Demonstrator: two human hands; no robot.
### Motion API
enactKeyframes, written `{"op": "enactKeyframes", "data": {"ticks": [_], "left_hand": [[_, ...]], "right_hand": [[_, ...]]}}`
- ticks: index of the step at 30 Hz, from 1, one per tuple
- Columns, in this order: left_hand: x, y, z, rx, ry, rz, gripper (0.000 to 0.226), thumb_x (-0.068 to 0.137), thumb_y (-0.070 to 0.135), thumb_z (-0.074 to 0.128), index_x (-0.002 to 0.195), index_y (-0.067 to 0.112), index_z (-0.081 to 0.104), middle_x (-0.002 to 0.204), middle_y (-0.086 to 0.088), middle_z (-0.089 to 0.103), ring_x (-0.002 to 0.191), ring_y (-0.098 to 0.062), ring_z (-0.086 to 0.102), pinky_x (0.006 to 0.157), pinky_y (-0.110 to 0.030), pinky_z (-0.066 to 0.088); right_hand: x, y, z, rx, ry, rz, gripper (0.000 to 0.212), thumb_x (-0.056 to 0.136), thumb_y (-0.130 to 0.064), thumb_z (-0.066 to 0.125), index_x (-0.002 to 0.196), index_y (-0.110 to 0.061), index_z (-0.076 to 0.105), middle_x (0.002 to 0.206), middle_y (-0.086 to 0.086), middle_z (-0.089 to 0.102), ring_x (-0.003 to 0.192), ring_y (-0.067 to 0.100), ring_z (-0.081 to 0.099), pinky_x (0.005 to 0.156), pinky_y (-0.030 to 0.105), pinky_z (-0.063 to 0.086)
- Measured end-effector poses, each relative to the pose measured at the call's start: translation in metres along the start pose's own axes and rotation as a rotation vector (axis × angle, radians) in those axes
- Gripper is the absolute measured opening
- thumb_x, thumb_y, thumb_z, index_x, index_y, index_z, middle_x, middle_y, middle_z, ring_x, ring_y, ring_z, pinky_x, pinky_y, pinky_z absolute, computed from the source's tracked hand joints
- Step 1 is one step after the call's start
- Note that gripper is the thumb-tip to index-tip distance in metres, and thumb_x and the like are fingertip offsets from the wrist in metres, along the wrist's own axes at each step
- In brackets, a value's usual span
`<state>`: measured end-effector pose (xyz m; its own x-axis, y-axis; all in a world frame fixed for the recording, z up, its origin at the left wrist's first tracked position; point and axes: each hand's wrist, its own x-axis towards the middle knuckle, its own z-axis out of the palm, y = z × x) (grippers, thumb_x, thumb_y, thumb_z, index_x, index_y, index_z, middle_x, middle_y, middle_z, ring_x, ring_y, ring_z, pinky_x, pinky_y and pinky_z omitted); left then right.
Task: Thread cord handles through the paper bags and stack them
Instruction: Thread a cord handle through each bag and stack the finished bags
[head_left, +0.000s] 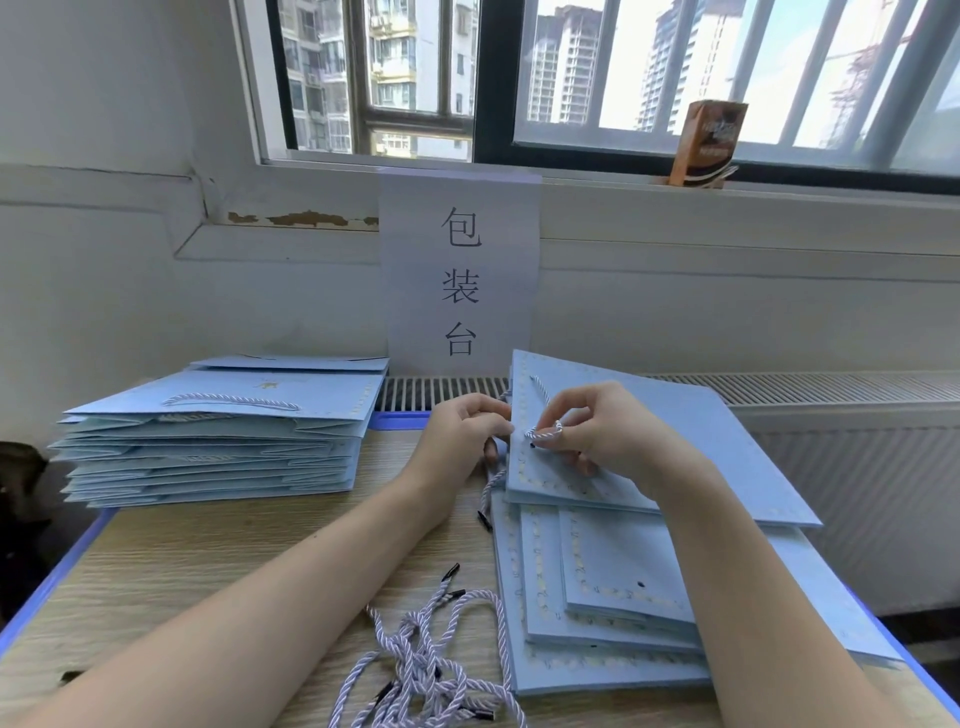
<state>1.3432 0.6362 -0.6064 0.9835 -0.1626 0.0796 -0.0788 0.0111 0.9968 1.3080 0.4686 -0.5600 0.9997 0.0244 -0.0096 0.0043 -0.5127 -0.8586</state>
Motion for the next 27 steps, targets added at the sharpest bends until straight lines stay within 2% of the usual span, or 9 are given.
{"op": "enactKeyframes", "data": {"ticks": [3,6,9,12,16,19,22,27], "left_hand": [[-0.001,0.001,0.000,-0.005,-0.007,0.002,0.017,0.085,-0.004,0.060,0.099,-0.002,0.069,0.081,-0.014,0.063,0.051,-0.008,0.049,0.050,-0.016,0.043],[-0.005,0.003,0.000,-0.020,-0.038,0.028,0.021,0.085,-0.008,0.057,0.101,-0.002,0.069,0.074,-0.009,0.065,0.052,-0.010,0.049,0.050,-0.015,0.043],[-0.009,0.004,-0.003,-0.018,-0.111,0.078,0.031,0.084,-0.011,0.058,0.107,0.006,0.070,0.079,-0.005,0.069,0.064,-0.015,0.055,0.056,-0.018,0.046],[-0.012,0.006,-0.005,0.003,-0.216,0.121,0.041,0.086,-0.009,0.064,0.118,0.016,0.070,0.102,-0.003,0.074,0.079,-0.029,0.065,0.076,-0.037,0.057],[-0.013,0.006,-0.005,0.011,-0.281,0.130,0.049,0.087,-0.003,0.069,0.130,0.019,0.065,0.105,-0.011,0.074,0.092,-0.046,0.064,0.093,-0.056,0.053],[-0.011,0.004,-0.006,0.025,-0.283,0.133,0.050,0.084,0.004,0.075,0.128,0.027,0.067,0.104,-0.012,0.074,0.085,-0.037,0.056,0.088,-0.061,0.049],[-0.010,0.003,-0.007,0.007,-0.271,0.148,0.049,0.084,0.004,0.075,0.125,0.029,0.067,0.102,-0.013,0.074,0.084,-0.034,0.059,0.085,-0.051,0.052],[-0.007,-0.003,-0.006,-0.004,-0.229,0.171,0.048,0.085,0.010,0.071,0.128,0.030,0.065,0.102,-0.015,0.072,0.088,-0.034,0.053,0.091,-0.060,0.048]], "right_hand": [[0.003,0.003,0.000,-0.038,0.033,-0.009,0.014,0.084,-0.012,0.080,0.075,-0.011,0.070,0.060,0.002,0.063,0.052,0.018,0.049,0.052,0.028,0.044],[0.005,0.004,0.002,-0.076,0.039,-0.029,0.015,0.082,-0.012,0.082,0.074,-0.011,0.069,0.057,-0.001,0.061,0.050,0.017,0.050,0.052,0.028,0.045],[0.006,0.005,0.005,-0.065,0.056,-0.042,0.016,0.079,-0.011,0.084,0.074,-0.011,0.069,0.059,0.001,0.061,0.047,0.013,0.050,0.047,0.025,0.043],[0.007,0.007,0.005,-0.015,0.098,-0.014,0.020,0.076,-0.013,0.087,0.076,-0.010,0.067,0.068,0.009,0.066,0.046,0.015,0.050,0.048,0.027,0.043],[0.009,0.009,0.002,-0.012,0.105,0.010,0.024,0.073,-0.018,0.090,0.074,-0.012,0.067,0.071,0.015,0.065,0.048,0.019,0.050,0.052,0.029,0.044],[0.009,0.009,0.000,0.007,0.078,0.014,0.022,0.072,-0.021,0.090,0.077,-0.012,0.071,0.072,0.015,0.065,0.055,0.023,0.053,0.054,0.030,0.045],[0.006,0.005,0.000,0.043,0.052,0.006,0.023,0.075,-0.022,0.088,0.081,-0.009,0.070,0.069,0.010,0.064,0.059,0.023,0.053,0.053,0.029,0.045],[0.001,-0.002,0.009,-0.038,0.062,0.002,0.050,0.072,-0.042,0.088,0.093,-0.011,0.055,0.074,0.000,0.060,0.061,0.014,0.053,0.055,0.029,0.044]]}}
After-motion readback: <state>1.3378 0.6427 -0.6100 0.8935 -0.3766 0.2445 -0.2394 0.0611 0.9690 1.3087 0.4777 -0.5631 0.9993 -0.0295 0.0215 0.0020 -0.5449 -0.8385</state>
